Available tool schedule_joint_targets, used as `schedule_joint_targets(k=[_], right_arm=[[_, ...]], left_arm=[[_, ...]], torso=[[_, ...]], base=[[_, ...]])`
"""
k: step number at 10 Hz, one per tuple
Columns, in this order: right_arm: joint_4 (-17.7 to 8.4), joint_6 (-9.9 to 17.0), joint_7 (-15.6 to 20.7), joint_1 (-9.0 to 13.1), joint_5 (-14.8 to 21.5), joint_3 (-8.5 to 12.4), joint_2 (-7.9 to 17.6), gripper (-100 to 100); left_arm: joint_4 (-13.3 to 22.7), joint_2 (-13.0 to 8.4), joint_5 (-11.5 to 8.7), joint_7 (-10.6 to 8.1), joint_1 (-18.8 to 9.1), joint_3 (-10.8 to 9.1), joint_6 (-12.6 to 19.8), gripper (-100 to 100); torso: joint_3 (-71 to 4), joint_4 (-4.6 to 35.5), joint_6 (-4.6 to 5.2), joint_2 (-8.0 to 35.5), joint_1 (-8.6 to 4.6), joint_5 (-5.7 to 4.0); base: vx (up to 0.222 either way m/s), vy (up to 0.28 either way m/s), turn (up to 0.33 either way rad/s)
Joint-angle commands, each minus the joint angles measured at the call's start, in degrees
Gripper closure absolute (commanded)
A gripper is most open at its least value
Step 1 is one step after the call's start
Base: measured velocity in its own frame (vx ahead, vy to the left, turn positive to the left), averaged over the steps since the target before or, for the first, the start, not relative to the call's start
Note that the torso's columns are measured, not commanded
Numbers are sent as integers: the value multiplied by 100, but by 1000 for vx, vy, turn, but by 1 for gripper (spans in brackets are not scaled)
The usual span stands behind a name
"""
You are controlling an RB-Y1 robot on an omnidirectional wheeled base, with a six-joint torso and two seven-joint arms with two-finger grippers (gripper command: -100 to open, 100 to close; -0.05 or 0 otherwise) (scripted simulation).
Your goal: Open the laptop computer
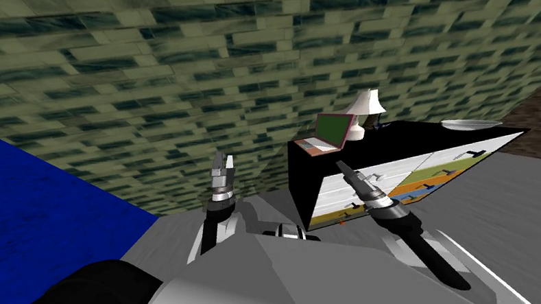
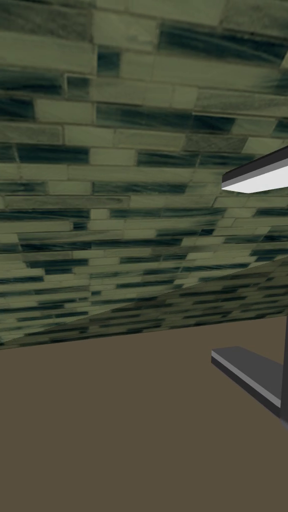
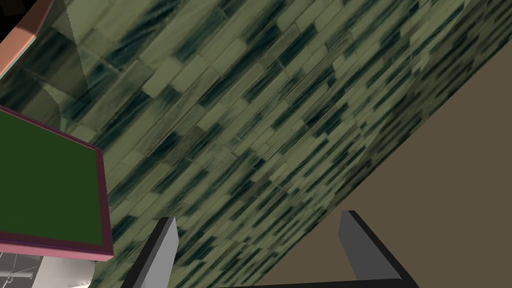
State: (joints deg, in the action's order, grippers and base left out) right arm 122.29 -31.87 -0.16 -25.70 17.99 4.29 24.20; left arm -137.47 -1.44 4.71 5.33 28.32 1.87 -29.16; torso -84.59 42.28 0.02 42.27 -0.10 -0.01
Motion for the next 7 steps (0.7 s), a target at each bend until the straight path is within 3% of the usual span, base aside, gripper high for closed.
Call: schedule_joint_targets(k=[1,7], right_arm=[[-196,-26,120,7,440,164,452,-100],[-631,-59,353,8,1283,545,1308,-100]], left_arm=[[0,0,0,0,0,0,0,0],[0,0,0,0,0,0,0,0]], torso=[[4,2,-2,5,1,-2],[4,2,0,5,1,-1]], base=[[55,128,107],[45,112,55]])
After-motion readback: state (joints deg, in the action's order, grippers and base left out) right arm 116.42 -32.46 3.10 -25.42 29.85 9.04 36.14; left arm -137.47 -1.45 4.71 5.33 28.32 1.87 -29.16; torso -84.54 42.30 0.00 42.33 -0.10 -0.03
